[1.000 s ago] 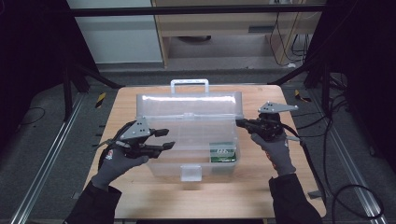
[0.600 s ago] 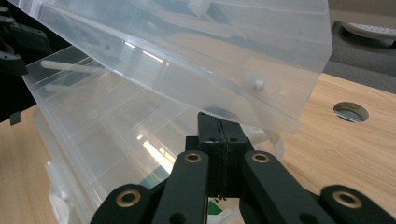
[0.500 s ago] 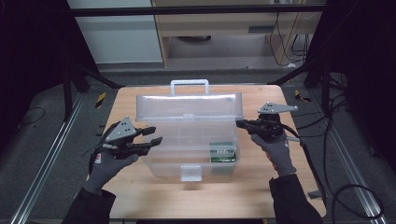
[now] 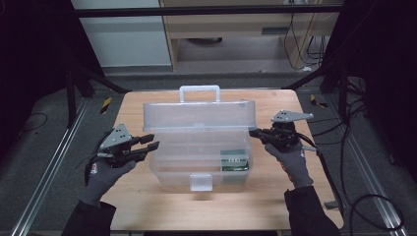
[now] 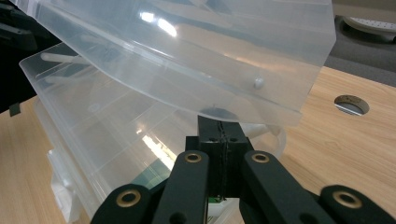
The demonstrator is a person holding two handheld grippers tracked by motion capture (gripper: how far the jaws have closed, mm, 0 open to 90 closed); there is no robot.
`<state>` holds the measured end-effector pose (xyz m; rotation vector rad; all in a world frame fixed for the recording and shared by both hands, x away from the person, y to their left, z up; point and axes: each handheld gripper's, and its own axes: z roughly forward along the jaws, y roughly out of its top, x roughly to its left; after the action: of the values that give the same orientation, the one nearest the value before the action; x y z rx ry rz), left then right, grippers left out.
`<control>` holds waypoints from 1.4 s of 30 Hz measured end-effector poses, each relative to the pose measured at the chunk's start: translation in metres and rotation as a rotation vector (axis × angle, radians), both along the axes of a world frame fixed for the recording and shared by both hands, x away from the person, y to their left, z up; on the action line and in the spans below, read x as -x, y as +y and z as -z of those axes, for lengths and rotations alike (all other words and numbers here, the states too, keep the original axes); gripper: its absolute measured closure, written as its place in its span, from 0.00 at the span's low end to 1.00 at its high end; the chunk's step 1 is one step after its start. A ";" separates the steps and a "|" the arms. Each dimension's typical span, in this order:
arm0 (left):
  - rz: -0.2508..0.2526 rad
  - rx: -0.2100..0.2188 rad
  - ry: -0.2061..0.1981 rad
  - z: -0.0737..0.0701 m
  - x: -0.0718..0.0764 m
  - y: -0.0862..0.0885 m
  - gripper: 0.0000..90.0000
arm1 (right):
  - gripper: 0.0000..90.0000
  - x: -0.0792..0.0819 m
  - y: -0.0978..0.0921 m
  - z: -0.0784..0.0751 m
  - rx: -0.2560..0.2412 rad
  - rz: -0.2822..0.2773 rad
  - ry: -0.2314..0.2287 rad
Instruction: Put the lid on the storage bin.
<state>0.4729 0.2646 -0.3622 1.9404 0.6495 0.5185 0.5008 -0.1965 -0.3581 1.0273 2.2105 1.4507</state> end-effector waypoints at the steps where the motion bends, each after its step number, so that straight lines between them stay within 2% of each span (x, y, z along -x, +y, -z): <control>1: -0.007 0.000 0.002 0.000 0.000 0.001 0.72 | 1.00 0.001 0.000 0.000 0.000 -0.001 0.002; 13: -0.073 -0.007 0.028 0.006 0.001 0.014 0.87 | 1.00 0.008 0.001 0.006 0.030 -0.005 0.010; 17: -0.084 -0.004 0.038 0.009 0.001 0.016 0.89 | 1.00 0.011 0.002 0.008 0.060 -0.007 0.006; 21: -0.085 -0.002 0.054 0.013 0.002 0.017 0.91 | 1.00 0.015 0.003 0.010 0.090 -0.001 0.005; 29: -0.084 -0.006 0.092 0.027 0.002 0.018 0.93 | 1.00 0.024 -0.003 0.016 0.116 0.014 0.015; 37: -0.091 -0.015 0.114 0.034 0.002 0.019 0.94 | 1.00 0.033 -0.006 0.026 0.149 0.022 0.014; 42: -0.115 -0.045 0.127 0.039 0.002 0.023 0.94 | 1.00 0.037 -0.006 0.031 0.178 0.032 0.011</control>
<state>0.4712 0.2880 -0.4007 1.9982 0.8402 0.4873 0.4641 -0.2028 -0.3890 1.0076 2.2720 1.2119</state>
